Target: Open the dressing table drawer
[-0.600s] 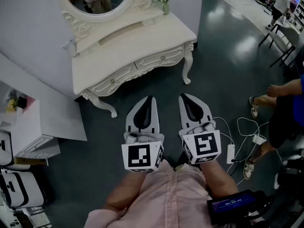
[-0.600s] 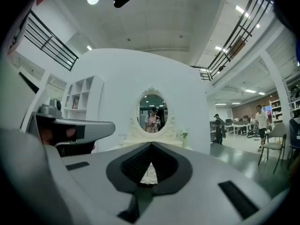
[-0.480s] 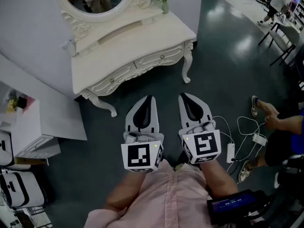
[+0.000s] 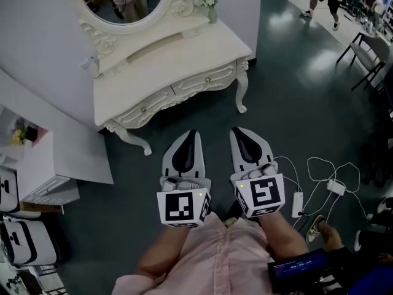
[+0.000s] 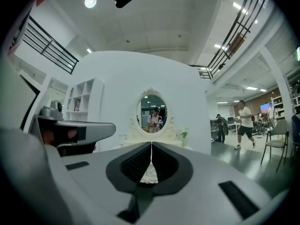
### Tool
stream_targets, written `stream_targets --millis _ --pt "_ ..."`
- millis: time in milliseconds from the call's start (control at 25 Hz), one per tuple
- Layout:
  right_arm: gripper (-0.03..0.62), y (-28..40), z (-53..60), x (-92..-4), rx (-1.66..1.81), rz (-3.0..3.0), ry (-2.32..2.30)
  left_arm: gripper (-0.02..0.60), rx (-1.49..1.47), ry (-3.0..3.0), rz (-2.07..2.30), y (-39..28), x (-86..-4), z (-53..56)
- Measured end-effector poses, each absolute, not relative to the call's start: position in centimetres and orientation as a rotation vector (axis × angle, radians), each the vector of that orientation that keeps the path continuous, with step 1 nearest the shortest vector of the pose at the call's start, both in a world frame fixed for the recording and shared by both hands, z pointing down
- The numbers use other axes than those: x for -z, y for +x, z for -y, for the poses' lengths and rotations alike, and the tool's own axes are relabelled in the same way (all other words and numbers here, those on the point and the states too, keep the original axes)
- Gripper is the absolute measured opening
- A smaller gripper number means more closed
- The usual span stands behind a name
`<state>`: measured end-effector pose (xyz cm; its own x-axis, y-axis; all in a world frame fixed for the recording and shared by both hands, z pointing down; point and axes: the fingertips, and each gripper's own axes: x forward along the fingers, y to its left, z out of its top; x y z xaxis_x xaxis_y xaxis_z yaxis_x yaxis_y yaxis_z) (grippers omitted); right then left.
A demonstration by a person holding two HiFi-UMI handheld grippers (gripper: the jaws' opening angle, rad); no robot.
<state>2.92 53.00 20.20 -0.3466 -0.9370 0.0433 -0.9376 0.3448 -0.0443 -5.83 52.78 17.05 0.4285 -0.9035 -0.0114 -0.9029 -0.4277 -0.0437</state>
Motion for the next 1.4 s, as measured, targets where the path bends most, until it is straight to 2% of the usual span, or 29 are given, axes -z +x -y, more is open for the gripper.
stream_targets --millis 560,1400 --pt "0.018 3.8 -49.9 -22.0 -0.12 2.576 1.733 0.021 0.052 -2.595 -1.731 -5.4 -19.2 -49.9" --pt "0.018 1.6 -31.5 -19.6 -0.062 2.495 1.883 0.021 -0.012 -2.682 -1.549 -7.1 -17.5 -30.5"
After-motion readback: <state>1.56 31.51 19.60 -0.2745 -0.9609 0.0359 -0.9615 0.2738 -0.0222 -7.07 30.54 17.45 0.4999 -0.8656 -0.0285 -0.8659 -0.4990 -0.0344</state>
